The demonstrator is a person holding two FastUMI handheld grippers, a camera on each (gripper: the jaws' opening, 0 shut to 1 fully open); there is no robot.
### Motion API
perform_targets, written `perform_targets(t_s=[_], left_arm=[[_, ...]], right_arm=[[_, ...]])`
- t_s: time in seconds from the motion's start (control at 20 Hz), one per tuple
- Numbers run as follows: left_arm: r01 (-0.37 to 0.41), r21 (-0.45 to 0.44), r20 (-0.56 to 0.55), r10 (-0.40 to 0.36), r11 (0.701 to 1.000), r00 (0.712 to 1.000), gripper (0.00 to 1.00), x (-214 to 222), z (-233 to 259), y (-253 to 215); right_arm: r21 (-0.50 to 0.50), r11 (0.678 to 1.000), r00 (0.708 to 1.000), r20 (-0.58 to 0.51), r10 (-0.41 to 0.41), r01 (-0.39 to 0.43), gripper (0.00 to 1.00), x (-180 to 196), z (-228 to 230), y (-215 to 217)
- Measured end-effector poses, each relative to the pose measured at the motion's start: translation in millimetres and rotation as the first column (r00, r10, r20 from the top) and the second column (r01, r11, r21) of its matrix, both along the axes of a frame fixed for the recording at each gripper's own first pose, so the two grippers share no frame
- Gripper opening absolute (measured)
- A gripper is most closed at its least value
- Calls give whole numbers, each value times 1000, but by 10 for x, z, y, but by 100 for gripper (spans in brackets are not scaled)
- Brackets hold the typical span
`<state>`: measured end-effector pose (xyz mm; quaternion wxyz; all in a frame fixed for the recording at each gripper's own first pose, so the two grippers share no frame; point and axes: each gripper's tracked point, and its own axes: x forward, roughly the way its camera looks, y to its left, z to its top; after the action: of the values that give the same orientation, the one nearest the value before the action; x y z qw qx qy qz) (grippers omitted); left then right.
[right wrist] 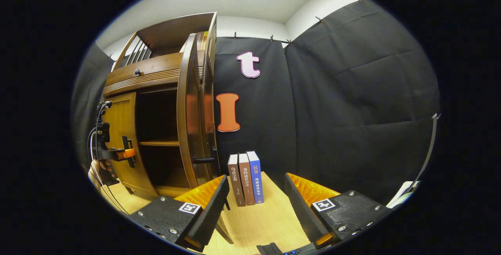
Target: Open the right door of the double-door shoe cabinet with the right hand, and open the left door with the left hand.
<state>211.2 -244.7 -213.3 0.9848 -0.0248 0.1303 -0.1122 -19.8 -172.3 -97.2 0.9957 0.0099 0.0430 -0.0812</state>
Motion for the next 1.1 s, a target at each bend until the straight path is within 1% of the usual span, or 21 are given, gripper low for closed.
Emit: perform_targets(t_s=[0.1, 0.2, 0.25, 0.35, 0.55, 0.7, 0.9, 1.1], left_arm=[[13, -9, 1, -13, 1000, 1000, 36, -130, 41, 40], [22, -9, 3, -22, 1000, 1000, 38, -229, 58, 72], [26, -8, 0, -26, 1000, 1000, 38, -287, 70, 102], [35, -12, -6, -35, 999, 999, 36, -407, 97, 136], [59, -25, -11, -59, 998, 998, 37, -643, 162, 265], [66, -35, -3, -66, 997, 998, 36, -858, 232, 426], [70, -24, 0, -71, 997, 998, 36, -1082, 272, 611], [60, -25, 0, -60, 998, 998, 37, -1303, 319, 845]], right_arm=[[2, 1000, 1000, 2, 1, -1, 88, -23, 30, 22], [-1, 1000, 1000, -1, 1, -1, 88, -46, 51, 47], [-4, 1000, 1000, -2, 0, 0, 99, -64, 59, 58], [-8, 1000, 1000, 0, 0, 0, 99, -106, 99, 99], [-9, 1000, 1000, 7, 10, -10, 99, -169, 172, 215], [-17, 1000, 1000, 8, 18, -17, 99, -218, 222, 308], [-22, 999, 999, 9, 34, -33, 99, -245, 259, 454], [-16, 998, 998, 8, 59, -59, 99, -266, 242, 618]])
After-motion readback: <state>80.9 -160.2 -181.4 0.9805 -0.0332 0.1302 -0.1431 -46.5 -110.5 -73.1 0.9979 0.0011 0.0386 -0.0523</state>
